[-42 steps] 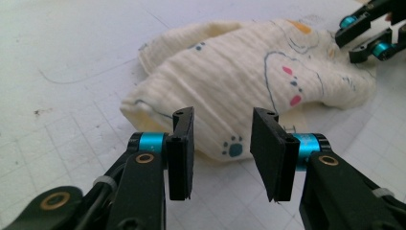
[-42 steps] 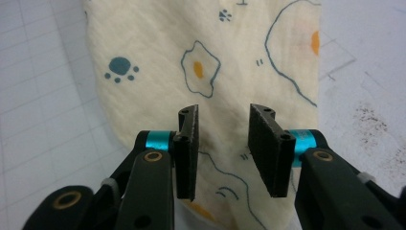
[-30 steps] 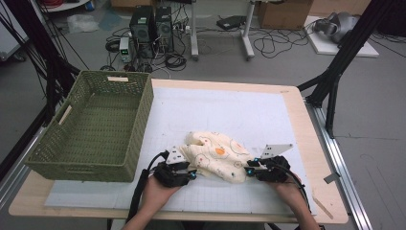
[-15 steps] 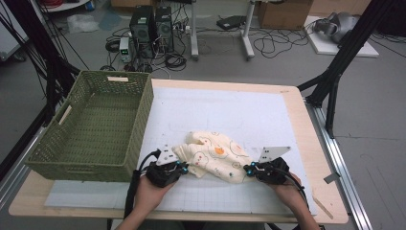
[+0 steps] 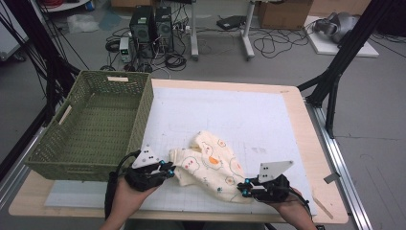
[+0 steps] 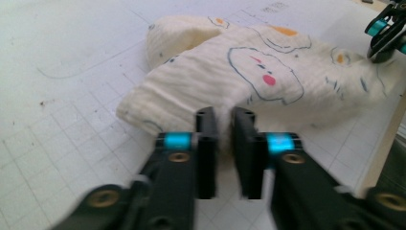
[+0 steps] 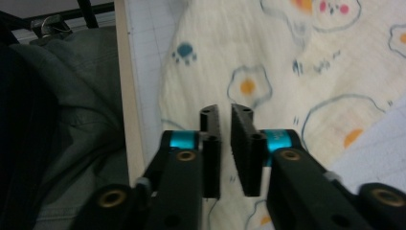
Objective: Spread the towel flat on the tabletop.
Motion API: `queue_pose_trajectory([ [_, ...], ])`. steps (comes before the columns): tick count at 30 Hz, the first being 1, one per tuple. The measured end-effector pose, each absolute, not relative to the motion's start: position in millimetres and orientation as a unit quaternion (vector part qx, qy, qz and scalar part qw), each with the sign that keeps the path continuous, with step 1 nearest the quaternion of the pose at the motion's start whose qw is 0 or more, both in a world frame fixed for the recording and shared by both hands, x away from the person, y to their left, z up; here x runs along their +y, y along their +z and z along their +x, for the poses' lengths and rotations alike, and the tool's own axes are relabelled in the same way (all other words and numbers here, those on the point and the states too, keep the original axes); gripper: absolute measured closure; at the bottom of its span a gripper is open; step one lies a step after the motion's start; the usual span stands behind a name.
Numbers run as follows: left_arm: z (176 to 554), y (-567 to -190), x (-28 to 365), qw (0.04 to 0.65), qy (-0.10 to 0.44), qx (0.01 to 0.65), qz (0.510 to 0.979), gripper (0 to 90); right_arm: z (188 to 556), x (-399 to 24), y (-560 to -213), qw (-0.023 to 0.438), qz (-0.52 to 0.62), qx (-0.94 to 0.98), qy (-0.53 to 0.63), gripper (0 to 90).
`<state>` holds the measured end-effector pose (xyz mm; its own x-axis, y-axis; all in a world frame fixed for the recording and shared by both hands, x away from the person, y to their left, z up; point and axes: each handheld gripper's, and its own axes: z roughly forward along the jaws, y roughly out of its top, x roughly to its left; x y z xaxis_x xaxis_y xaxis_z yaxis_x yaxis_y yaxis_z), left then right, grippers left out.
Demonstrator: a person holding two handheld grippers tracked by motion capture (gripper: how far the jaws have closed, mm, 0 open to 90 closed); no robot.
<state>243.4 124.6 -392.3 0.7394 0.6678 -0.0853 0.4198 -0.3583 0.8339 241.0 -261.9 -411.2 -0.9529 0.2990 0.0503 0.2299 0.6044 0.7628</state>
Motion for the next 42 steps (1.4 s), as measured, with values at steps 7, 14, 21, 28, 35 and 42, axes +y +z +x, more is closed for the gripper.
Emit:
queue_pose_trajectory([
  [7, 257, -405, 116, 0.459, 0.133, 0.342, 0.809, 61.9, 281, -259, -411, 0.085, 0.183, 0.884, 0.422, 61.5],
  [14, 275, -426, 101, 0.429, 0.13, 0.353, 0.821, 62.8, 323, -244, -432, 0.079, 0.216, 0.891, 0.392, 59.2],
  [21, 280, -444, 99, 0.403, 0.099, 0.354, 0.838, 88.1, 332, -243, -442, 0.063, 0.222, 0.894, 0.385, 86.1],
  [28, 271, -442, 105, 0.395, 0.097, 0.348, 0.845, 89.4, 324, -249, -438, 0.047, 0.201, 0.904, 0.374, 89.2],
  [35, 259, -432, 110, 0.412, 0.097, 0.336, 0.841, 89.2, 301, -269, -426, 0.053, 0.194, 0.908, 0.367, 87.0],
  [42, 281, -404, 108, 0.455, 0.121, 0.334, 0.817, 78.9, 324, -264, -412, 0.073, 0.227, 0.888, 0.392, 68.2],
])
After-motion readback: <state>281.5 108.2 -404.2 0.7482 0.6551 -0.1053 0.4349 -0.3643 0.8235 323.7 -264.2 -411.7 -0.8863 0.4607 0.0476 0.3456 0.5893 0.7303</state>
